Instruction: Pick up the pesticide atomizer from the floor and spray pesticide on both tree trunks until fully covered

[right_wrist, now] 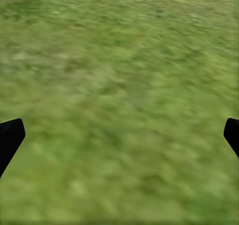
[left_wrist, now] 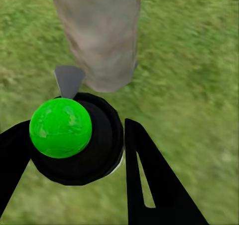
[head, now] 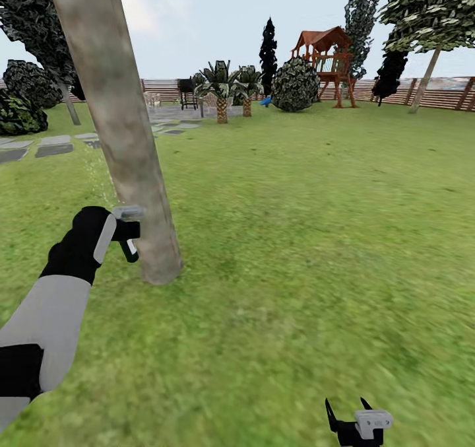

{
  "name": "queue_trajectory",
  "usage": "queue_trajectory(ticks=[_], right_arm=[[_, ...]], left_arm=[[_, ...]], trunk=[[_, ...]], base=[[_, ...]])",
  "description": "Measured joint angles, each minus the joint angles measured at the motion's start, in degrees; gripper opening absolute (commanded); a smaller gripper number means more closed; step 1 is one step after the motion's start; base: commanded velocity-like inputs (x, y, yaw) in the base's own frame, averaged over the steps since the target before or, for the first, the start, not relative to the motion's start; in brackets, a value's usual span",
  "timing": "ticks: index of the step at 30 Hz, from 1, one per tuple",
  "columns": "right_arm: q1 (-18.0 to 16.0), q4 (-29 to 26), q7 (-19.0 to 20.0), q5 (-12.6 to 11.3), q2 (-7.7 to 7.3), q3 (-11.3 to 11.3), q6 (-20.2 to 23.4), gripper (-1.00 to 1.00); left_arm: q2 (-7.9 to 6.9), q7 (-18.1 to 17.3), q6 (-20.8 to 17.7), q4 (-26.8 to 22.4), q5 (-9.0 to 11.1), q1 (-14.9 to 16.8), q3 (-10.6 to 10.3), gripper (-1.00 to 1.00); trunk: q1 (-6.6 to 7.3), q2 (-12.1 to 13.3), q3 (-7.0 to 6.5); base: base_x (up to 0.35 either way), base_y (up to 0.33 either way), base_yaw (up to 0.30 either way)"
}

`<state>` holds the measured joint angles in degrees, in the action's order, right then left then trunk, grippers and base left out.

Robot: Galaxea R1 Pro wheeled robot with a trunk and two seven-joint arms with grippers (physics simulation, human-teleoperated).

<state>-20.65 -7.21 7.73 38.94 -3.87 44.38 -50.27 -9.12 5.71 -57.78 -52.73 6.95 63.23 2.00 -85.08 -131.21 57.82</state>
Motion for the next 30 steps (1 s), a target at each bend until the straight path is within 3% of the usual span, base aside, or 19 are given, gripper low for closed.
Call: queue_trajectory(ticks=[5, 11, 14, 16, 19, 20, 21, 24, 28, 30], right_arm=[[0.0, 0.0, 0.0, 0.0, 0.00, 0.0, 0.0, 1.00], [0.0, 0.0, 0.0, 0.0, 0.00, 0.0, 0.0, 1.00], [0.0, 0.0, 0.0, 0.0, 0.00, 0.0, 0.0, 1.00], [0.0, 0.0, 0.0, 0.0, 0.00, 0.0, 0.0, 1.00], [0.0, 0.0, 0.0, 0.0, 0.00, 0.0, 0.0, 1.00], [0.0, 0.0, 0.0, 0.0, 0.00, 0.0, 0.0, 1.00], [0.0, 0.0, 0.0, 0.0, 0.00, 0.0, 0.0, 1.00], [0.0, 0.0, 0.0, 0.0, 0.00, 0.0, 0.0, 1.00], [0.0, 0.0, 0.0, 0.0, 0.00, 0.0, 0.0, 1.00], [0.0, 0.0, 0.0, 0.0, 0.00, 0.0, 0.0, 1.00]], left_arm=[[-3.45, 0.0, 0.0, -0.1, -0.2, 0.1, 0.2, -1.00], [-2.80, 0.0, 0.0, -0.5, 0.4, -0.4, -1.0, -1.00], [-1.21, 0.0, 0.0, -0.5, 0.5, -0.5, -2.6, -1.00], [-1.06, 0.0, -0.1, -0.5, 0.0, -0.4, -2.6, -1.00], [-3.20, 0.0, -0.1, -0.5, -0.4, -0.2, -2.3, -1.00], [-4.64, 0.0, -0.1, -0.5, 0.1, -0.2, -2.3, -1.00], [-4.91, -0.1, -0.1, -0.5, 0.4, -0.2, -2.3, -1.00], [-4.32, -0.1, -0.1, -1.1, 1.3, -0.5, -2.5, -1.00], [-0.07, -0.1, -0.1, -1.3, 1.3, -0.1, -2.9, -1.00], [-0.08, -0.1, -0.1, -1.3, 0.3, 0.1, -2.8, -1.00]], trunk=[[0.00, 0.0, 0.00], [0.00, 0.0, 0.00], [0.00, 0.0, 0.00], [0.00, 0.0, 0.00], [0.00, 0.0, 0.00], [0.00, 0.0, 0.00], [0.00, 0.0, 0.00], [0.00, 0.0, 0.00], [0.00, 0.0, 0.00], [0.00, 0.0, 0.00]], base=[[0.081, 0.000, 0.000], [0.162, 0.000, 0.000], [0.008, 0.000, 0.000], [0.001, 0.000, 0.000], [0.000, 0.000, 0.000], [0.000, 0.000, 0.000], [0.000, 0.000, 0.000], [0.000, 0.000, 0.000], [0.000, 0.000, 0.000], [0.000, 0.000, 0.000]])
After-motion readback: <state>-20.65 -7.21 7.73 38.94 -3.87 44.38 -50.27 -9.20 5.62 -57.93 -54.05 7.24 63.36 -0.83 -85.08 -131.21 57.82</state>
